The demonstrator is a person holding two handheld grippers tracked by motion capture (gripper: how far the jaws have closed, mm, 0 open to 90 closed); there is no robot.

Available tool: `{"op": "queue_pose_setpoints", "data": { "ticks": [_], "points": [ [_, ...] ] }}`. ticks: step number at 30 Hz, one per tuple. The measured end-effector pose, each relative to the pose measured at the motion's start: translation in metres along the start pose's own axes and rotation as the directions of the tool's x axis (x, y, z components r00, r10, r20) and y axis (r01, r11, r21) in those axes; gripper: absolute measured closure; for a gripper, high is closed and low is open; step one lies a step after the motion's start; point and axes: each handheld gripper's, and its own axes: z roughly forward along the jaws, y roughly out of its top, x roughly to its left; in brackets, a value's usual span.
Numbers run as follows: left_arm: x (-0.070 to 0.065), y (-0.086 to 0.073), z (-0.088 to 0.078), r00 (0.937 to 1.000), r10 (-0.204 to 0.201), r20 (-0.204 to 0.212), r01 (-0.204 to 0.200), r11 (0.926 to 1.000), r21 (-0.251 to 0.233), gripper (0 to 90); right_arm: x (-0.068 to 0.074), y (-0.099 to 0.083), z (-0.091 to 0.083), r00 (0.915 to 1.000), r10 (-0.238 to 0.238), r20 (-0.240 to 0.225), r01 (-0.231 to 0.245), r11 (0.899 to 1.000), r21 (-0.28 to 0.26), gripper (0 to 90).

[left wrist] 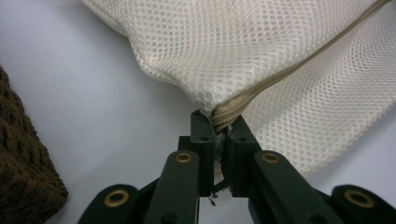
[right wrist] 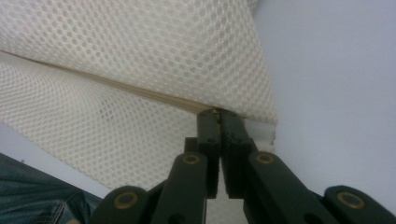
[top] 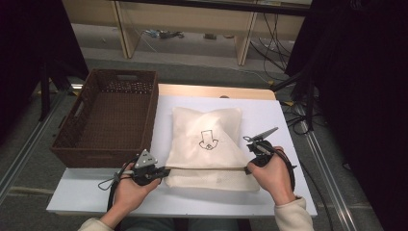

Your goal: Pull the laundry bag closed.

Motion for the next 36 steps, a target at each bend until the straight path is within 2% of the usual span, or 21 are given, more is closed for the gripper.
{"op": "queue_pose_setpoints", "data": {
  "ticks": [3,4,6,7,9,10,11,12,14,15,16,23,24,25,26,28,29,31,33,35,36],
  "points": [
    [0.000,0.000,0.000,1.0000,0.001,0.003,-0.001,1.0000,0.002,83.5,-0.004,0.000,0.001,0.9999,-0.004,0.010,0.004,1.000,-0.012,88.6],
    [0.000,0.000,0.000,1.0000,0.002,0.000,-0.002,1.0000,0.000,83.5,-0.004,-0.001,-0.001,0.9998,0.017,0.012,-0.017,1.000,0.000,88.6],
    [0.000,0.000,0.000,1.0000,-0.001,0.000,0.001,1.0000,-0.001,83.5,-0.006,-0.001,-0.001,0.9998,0.018,0.004,-0.018,1.000,0.005,88.6],
    [0.000,0.000,0.000,1.0000,0.002,-0.002,-0.002,1.0000,-0.001,83.5,-0.008,-0.001,0.001,0.9999,-0.014,0.007,0.014,1.000,-0.018,88.6],
    [0.000,0.000,0.000,1.0000,0.002,-0.001,-0.002,1.0000,-0.001,83.5,-0.009,-0.001,0.001,0.9998,-0.012,0.015,0.012,1.000,-0.016,88.6],
    [0.001,0.000,0.000,1.0000,0.008,-0.004,-0.008,0.9999,0.007,83.5,-0.007,-0.001,0.000,0.9994,0.035,0.006,-0.035,0.999,0.001,88.6],
    [0.001,0.000,0.000,0.9999,0.010,-0.005,-0.010,0.9999,0.007,83.5,-0.009,-0.002,0.001,0.9999,0.008,0.014,-0.008,1.000,-0.011,88.5],
    [0.000,0.000,0.000,1.0000,0.001,-0.001,-0.001,1.0000,-0.001,83.5,-0.008,-0.002,-0.001,0.9993,0.033,0.015,-0.034,0.999,0.009,88.6],
    [0.000,0.000,0.000,1.0000,0.003,0.001,-0.003,1.0000,-0.001,83.5,-0.009,-0.002,0.000,0.9994,0.032,0.012,-0.032,0.999,0.004,88.6],
    [0.001,0.000,0.000,1.0000,0.007,0.001,-0.007,1.0000,0.007,83.5,-0.014,-0.002,0.002,0.9995,-0.028,0.010,0.029,0.999,-0.019,88.5],
    [0.001,0.000,0.000,0.9999,0.011,-0.003,-0.011,0.9999,0.007,83.5,-0.010,-0.002,0.000,0.9992,0.037,0.013,-0.037,0.999,0.010,88.6],
    [0.000,0.000,0.000,1.0000,-0.003,0.000,0.003,1.0000,-0.007,83.5,-0.011,-0.002,0.001,0.9994,0.033,0.010,-0.033,0.999,0.010,88.6],
    [0.000,0.000,0.000,1.0000,0.001,0.001,-0.001,1.0000,-0.006,83.5,-0.013,-0.002,0.002,0.9999,-0.006,0.013,0.006,1.000,-0.011,88.5],
    [0.000,0.000,0.000,1.0000,0.001,0.001,-0.001,1.0000,-0.006,83.5,-0.013,-0.002,0.002,0.9999,-0.006,0.013,0.006,1.000,-0.011,88.5],
    [0.000,0.000,0.000,1.0000,-0.001,0.000,0.001,1.0000,-0.003,83.5,-0.011,-0.002,0.001,0.9996,0.026,0.014,-0.026,1.000,0.009,88.5],
    [0.000,0.000,0.000,1.0000,0.001,-0.001,-0.001,1.0000,-0.006,83.4,-0.010,-0.002,0.001,0.9995,0.025,0.017,-0.025,1.000,0.008,88.5],
    [0.000,0.000,0.000,1.0000,0.002,-0.004,-0.002,1.0000,-0.003,83.4,-0.010,-0.002,0.002,0.9998,0.006,0.019,-0.006,1.000,0.006,88.5],
    [0.000,0.000,0.000,1.0000,-0.001,-0.004,0.001,1.0000,-0.005,83.3,-0.006,-0.002,0.001,0.9989,0.039,0.025,-0.039,0.999,0.020,88.4],
    [0.000,0.001,-0.001,0.9999,0.004,-0.010,-0.004,1.0000,0.004,83.0,-0.005,-0.002,0.001,0.9989,0.040,0.025,-0.040,0.999,0.011,88.3],
    [-0.001,0.000,0.000,0.9999,0.010,-0.012,-0.010,0.9999,-0.008,81.1,-0.005,-0.003,-0.001,0.9998,0.006,0.021,-0.006,1.000,0.003,86.6],
    [0.001,0.000,-0.002,0.9995,0.029,-0.017,-0.028,0.9996,0.009,79.7,-0.004,-0.003,-0.002,0.9996,0.015,0.022,-0.015,1.000,0.003,85.2]
  ]
}}
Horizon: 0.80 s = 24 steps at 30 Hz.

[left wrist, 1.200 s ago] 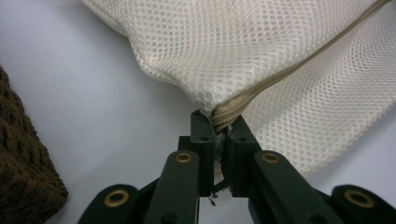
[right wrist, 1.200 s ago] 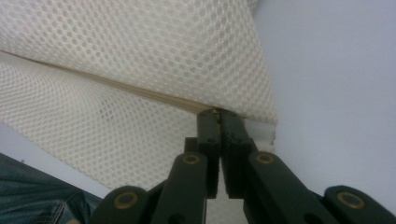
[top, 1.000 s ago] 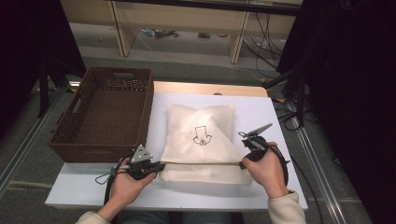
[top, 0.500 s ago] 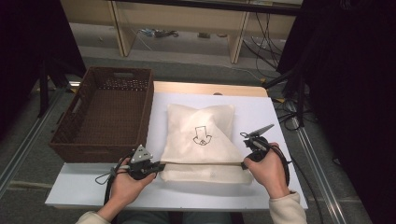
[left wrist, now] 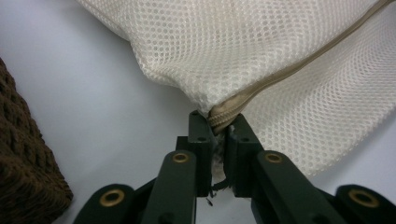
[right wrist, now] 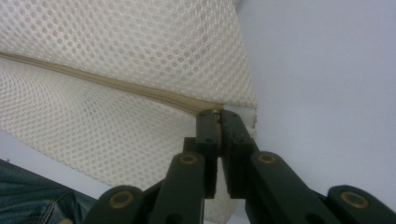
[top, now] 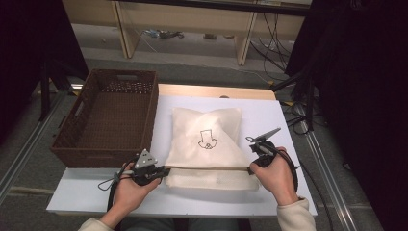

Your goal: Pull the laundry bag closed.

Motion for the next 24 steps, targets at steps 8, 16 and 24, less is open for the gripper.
{"op": "queue_pose_setpoints", "data": {
  "ticks": [8,16,24],
  "points": [
    [-0.006,0.002,-0.010,0.9988,0.048,0.007,-0.047,0.9965,-0.069,52.7,0.008,-0.001,-0.007,0.9969,-0.057,-0.053,0.054,0.997,-0.054,74.0],
    [-0.016,0.004,-0.019,0.9925,0.121,0.020,-0.118,0.9855,-0.122,30.8,0.019,-0.001,-0.014,0.9883,-0.112,-0.104,0.093,0.980,-0.175,60.7],
    [-0.016,0.003,-0.017,0.9926,0.121,0.009,-0.119,0.9846,-0.128,28.7,0.002,0.003,-0.013,0.9881,-0.120,-0.096,0.090,0.958,-0.274,54.9]
  ]
}}
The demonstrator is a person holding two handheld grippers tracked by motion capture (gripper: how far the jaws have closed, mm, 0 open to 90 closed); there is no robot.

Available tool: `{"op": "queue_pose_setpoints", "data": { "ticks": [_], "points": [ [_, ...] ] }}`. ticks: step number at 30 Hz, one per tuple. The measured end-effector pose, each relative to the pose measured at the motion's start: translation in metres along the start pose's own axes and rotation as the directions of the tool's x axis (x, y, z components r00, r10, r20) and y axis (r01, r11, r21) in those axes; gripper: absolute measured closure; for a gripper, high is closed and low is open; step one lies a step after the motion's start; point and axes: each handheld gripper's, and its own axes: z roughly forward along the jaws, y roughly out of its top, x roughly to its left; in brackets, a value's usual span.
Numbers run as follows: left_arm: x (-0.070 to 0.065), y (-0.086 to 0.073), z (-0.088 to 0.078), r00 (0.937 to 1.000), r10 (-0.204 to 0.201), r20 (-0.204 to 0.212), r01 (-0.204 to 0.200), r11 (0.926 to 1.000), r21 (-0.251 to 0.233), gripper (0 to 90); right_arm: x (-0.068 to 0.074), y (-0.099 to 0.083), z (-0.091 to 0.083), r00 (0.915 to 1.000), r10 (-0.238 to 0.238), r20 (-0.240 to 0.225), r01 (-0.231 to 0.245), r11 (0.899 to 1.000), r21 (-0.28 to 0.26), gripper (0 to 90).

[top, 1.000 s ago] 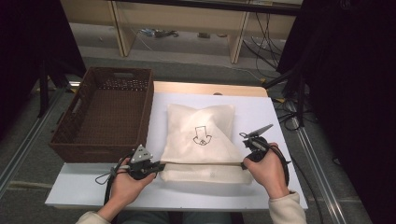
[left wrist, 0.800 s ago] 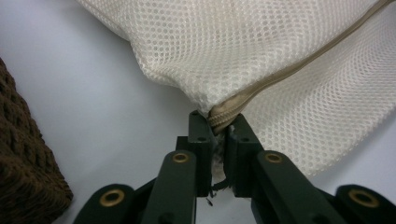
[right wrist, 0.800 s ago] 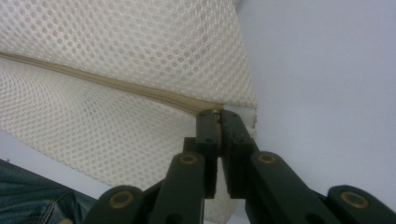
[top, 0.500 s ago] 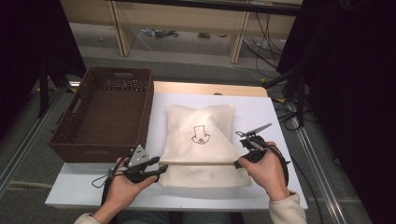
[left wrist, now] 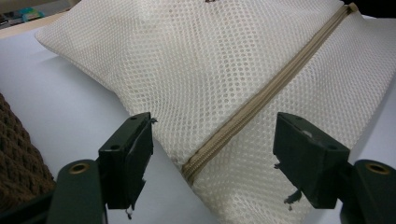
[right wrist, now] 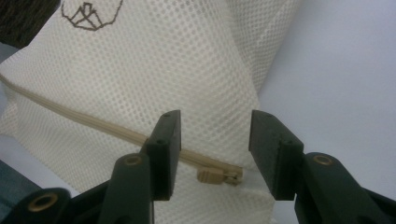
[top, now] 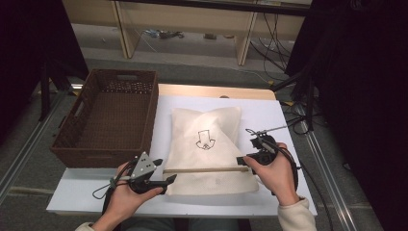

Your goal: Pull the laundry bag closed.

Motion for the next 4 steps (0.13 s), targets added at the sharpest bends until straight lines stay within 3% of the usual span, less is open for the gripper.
{"op": "queue_pose_setpoints", "data": {
  "ticks": [1,4],
  "points": [
    [-0.0001,-0.0001,0.0003,1.0000,-0.003,0.005,0.003,1.0000,0.001,28.8,0.0004,-0.0002,-0.0006,0.9994,0.035,0.003,-0.035,0.999,0.005,54.9],
    [-0.0004,-0.0002,0.0007,1.0000,0.000,0.007,0.000,1.0000,0.002,30.0,-0.0068,0.0002,-0.0001,0.9993,0.033,0.016,-0.033,0.999,-0.007,54.9]
  ]
}}
